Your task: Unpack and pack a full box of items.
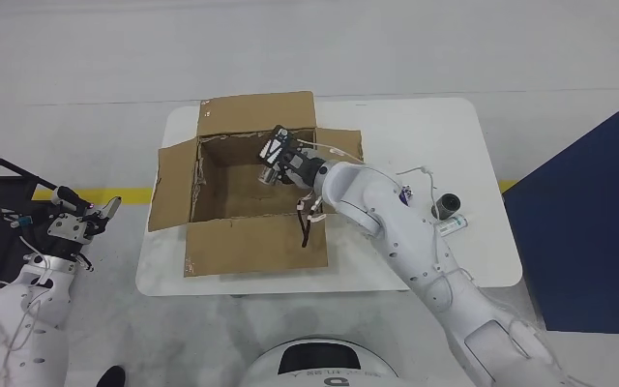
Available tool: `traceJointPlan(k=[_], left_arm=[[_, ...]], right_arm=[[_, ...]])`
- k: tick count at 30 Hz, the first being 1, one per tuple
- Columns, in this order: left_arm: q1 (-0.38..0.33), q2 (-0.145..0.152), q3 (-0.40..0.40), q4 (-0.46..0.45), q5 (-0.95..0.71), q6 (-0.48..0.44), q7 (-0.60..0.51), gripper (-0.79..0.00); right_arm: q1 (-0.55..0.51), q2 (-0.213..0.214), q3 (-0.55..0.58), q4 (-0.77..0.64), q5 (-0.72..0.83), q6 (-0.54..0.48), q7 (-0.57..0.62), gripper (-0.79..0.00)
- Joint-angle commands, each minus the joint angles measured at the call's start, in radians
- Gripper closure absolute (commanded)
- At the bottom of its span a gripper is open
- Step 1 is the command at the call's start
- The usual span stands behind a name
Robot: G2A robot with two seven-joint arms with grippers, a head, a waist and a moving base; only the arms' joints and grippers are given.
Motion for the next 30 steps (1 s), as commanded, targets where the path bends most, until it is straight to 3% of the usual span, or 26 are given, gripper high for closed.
traceJointPlan(k=[1, 6, 13, 23, 30], left_arm=[[0.000, 0.000, 0.000, 0.000, 0.000, 0.000, 0.000, -0.785], [0.000, 0.000, 0.000, 0.000, 0.000, 0.000, 0.000, -0.785], [0.000, 0.000, 0.000, 0.000, 0.000, 0.000, 0.000, -0.785], [0.000, 0.000, 0.000, 0.000, 0.000, 0.000, 0.000, -0.785], [0.000, 0.000, 0.000, 0.000, 0.000, 0.000, 0.000, -0.785]], right_arm=[[0.000, 0.000, 0.000, 0.000, 0.000, 0.000, 0.000, 0.000], [-0.013, 0.001, 0.005, -0.007, 0.006, 0.003, -0.025, 0.000], [-0.157, 0.037, 0.150, -0.122, 0.019, -0.032, -0.143, 0.000], [-0.507, 0.091, 0.470, -0.362, 0.066, -0.036, -0.378, 0.000], [-0.757, 0.107, 0.678, -0.440, 0.123, 0.019, -0.540, 0.000]])
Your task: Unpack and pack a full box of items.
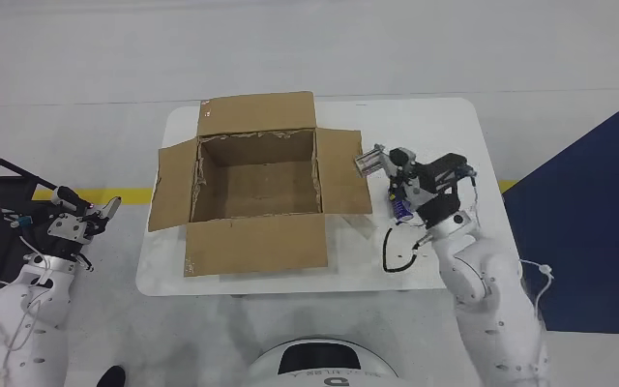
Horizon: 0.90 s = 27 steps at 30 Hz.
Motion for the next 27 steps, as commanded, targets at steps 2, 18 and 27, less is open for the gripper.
traceJointPlan(k=[2, 18, 27], left_arm=[[0.000, 0.000, 0.000, 0.000, 0.000, 0.000, 0.000, -0.785], [0.000, 0.000, 0.000, 0.000, 0.000, 0.000, 0.000, -0.785], [0.000, 0.000, 0.000, 0.000, 0.000, 0.000, 0.000, -0.785]], right_arm=[[-0.090, 0.002, 0.074, -0.001, 0.041, 0.032, -0.057, 0.000], [-0.298, -0.002, 0.280, 0.152, 0.308, 0.059, -0.224, 0.000], [-0.360, 0.004, 0.322, 0.221, 0.317, -0.108, -0.270, 0.000]])
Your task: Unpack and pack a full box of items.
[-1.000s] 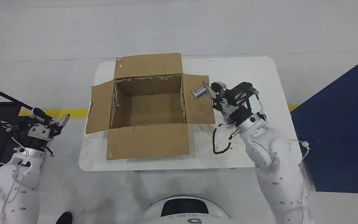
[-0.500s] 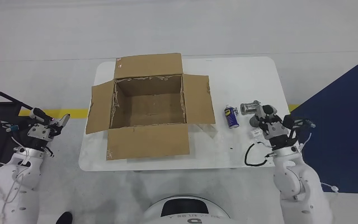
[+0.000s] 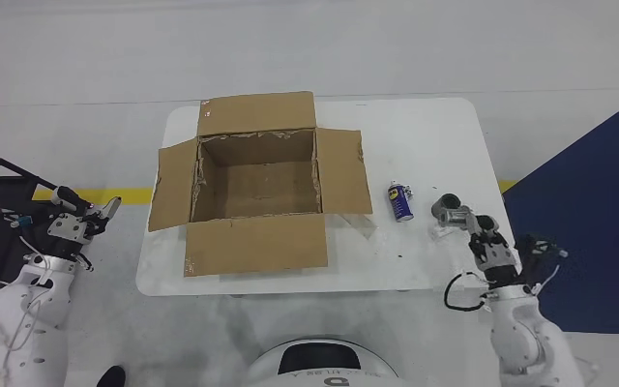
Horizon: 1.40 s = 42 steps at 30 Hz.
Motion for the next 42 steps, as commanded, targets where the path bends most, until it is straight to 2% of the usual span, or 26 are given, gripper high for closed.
traceJointPlan(k=[1, 9, 15, 19, 23, 27, 42], left_arm=[[0.000, 0.000, 0.000, 0.000, 0.000, 0.000, 0.000, -0.785], [0.000, 0.000, 0.000, 0.000, 0.000, 0.000, 0.000, -0.785], [0.000, 0.000, 0.000, 0.000, 0.000, 0.000, 0.000, -0.785], [0.000, 0.000, 0.000, 0.000, 0.000, 0.000, 0.000, -0.785], [0.000, 0.000, 0.000, 0.000, 0.000, 0.000, 0.000, -0.785], [0.000, 0.000, 0.000, 0.000, 0.000, 0.000, 0.000, -0.785], [0.000, 0.000, 0.000, 0.000, 0.000, 0.000, 0.000, -0.785]], right_arm=[[-0.012, 0.003, 0.011, 0.014, -0.014, -0.052, -0.008, 0.000], [-0.029, 0.012, 0.013, 0.017, -0.128, -0.130, 0.031, 0.000], [-0.028, 0.016, -0.028, -0.045, -0.241, -0.165, 0.038, 0.000], [0.028, 0.019, -0.080, -0.069, -0.307, -0.133, 0.150, 0.000], [0.096, 0.025, -0.126, -0.056, -0.349, -0.130, 0.299, 0.000], [0.129, 0.030, -0.147, -0.054, -0.369, -0.134, 0.398, 0.000], [0.241, 0.039, -0.167, 0.042, -0.306, -0.064, 0.549, 0.000]])
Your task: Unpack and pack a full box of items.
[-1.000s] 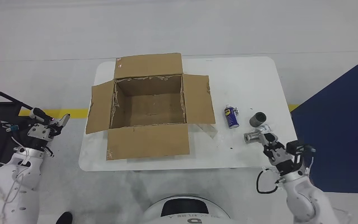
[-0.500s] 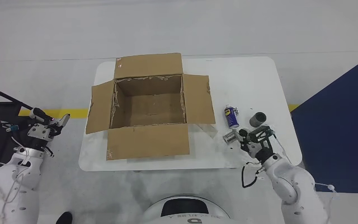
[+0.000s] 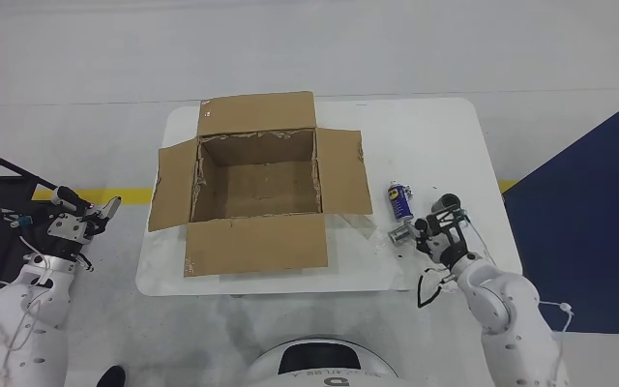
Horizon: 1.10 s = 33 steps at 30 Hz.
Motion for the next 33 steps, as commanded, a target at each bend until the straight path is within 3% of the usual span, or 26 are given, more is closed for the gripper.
traceJointPlan(k=[1, 3, 4, 15, 23, 24, 25, 26, 27, 33], left_arm=[[0.000, 0.000, 0.000, 0.000, 0.000, 0.000, 0.000, -0.785], [0.000, 0.000, 0.000, 0.000, 0.000, 0.000, 0.000, -0.785], [0.000, 0.000, 0.000, 0.000, 0.000, 0.000, 0.000, -0.785], [0.000, 0.000, 0.000, 0.000, 0.000, 0.000, 0.000, -0.785], [0.000, 0.000, 0.000, 0.000, 0.000, 0.000, 0.000, -0.785], [0.000, 0.000, 0.000, 0.000, 0.000, 0.000, 0.000, -0.785], [0.000, 0.000, 0.000, 0.000, 0.000, 0.000, 0.000, -0.785], [0.000, 0.000, 0.000, 0.000, 0.000, 0.000, 0.000, -0.785], [0.000, 0.000, 0.000, 0.000, 0.000, 0.000, 0.000, -0.785], [0.000, 0.000, 0.000, 0.000, 0.000, 0.000, 0.000, -0.785]], right_arm=[[0.008, 0.001, -0.003, 0.007, 0.001, 0.008, 0.006, -0.031], [0.011, 0.002, -0.005, 0.009, 0.002, 0.014, 0.006, -0.132], [0.010, 0.003, -0.005, 0.008, 0.003, 0.015, 0.004, -0.148], [-0.010, 0.009, -0.009, -0.019, 0.001, 0.043, -0.009, -0.212], [-0.071, 0.011, 0.019, -0.106, 0.003, 0.076, -0.092, -0.268], [-0.079, 0.011, 0.022, -0.118, 0.007, 0.077, -0.108, -0.299], [-0.084, 0.011, 0.024, -0.132, 0.014, 0.076, -0.127, -0.385], [-0.089, 0.011, 0.026, -0.141, 0.019, 0.075, -0.144, -0.680], [-0.093, 0.011, 0.025, -0.152, 0.024, 0.069, -0.162, -0.785], [-0.094, 0.011, 0.024, -0.159, 0.029, 0.064, -0.172, -0.785]])
